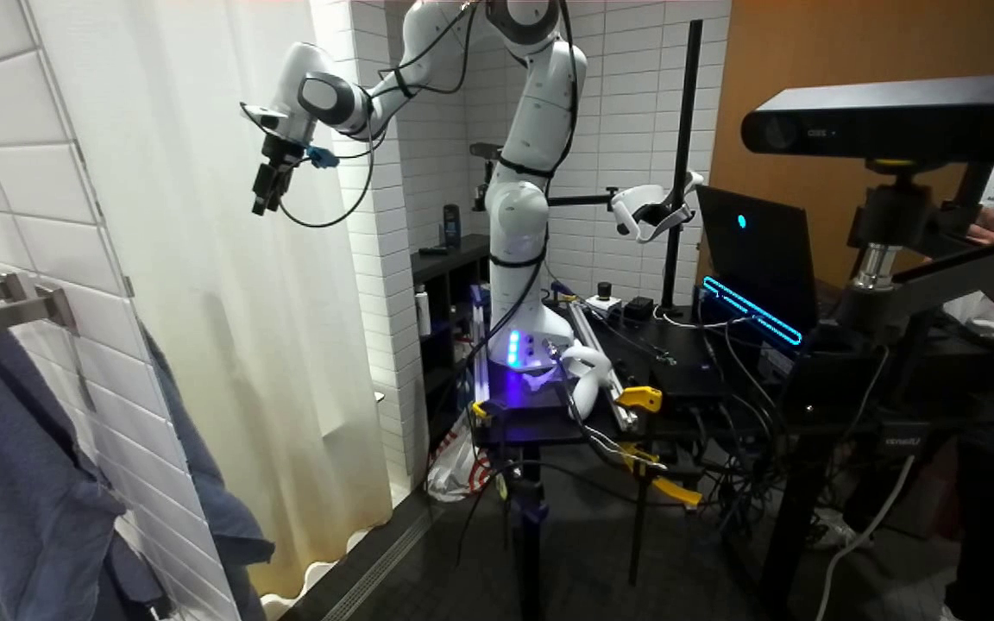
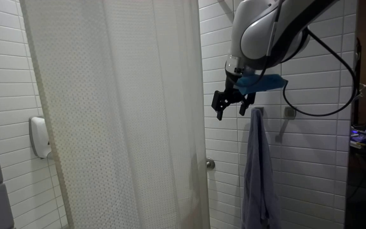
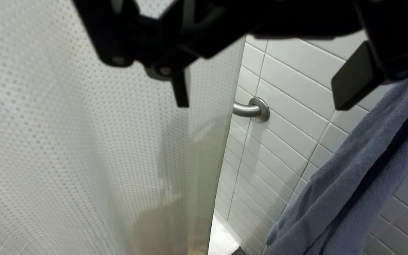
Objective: Move the shower curtain to the left
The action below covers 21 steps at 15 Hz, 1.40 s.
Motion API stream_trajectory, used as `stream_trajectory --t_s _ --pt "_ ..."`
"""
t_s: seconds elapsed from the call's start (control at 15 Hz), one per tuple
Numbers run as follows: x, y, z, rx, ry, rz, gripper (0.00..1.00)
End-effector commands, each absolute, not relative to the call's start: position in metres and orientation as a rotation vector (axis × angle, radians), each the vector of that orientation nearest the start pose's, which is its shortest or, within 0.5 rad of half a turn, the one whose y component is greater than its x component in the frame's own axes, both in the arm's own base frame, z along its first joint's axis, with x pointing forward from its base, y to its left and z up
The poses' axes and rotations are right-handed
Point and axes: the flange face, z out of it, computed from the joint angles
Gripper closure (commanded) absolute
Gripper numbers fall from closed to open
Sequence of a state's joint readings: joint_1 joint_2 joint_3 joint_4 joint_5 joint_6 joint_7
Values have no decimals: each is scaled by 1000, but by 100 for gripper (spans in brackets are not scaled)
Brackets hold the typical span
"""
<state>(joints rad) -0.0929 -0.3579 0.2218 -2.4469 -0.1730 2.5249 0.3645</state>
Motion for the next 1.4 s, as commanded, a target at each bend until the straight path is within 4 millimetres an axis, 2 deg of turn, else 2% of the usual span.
stream_trajectory --t_s 0.0,0.27,0.47,0.67,0.87,1.13,1.33 --pt "467 59 475 -3135 105 -752 0" --pt "478 41 476 -3084 -137 -761 0" --pt "486 21 476 -3006 -209 -728 0" --pt "495 1 478 -2940 -210 -674 0" --pt "494 -7 485 -2861 -333 -615 0" --pt "512 -13 493 -2823 -345 -609 0" --pt "529 -8 507 -2745 -241 -648 0"
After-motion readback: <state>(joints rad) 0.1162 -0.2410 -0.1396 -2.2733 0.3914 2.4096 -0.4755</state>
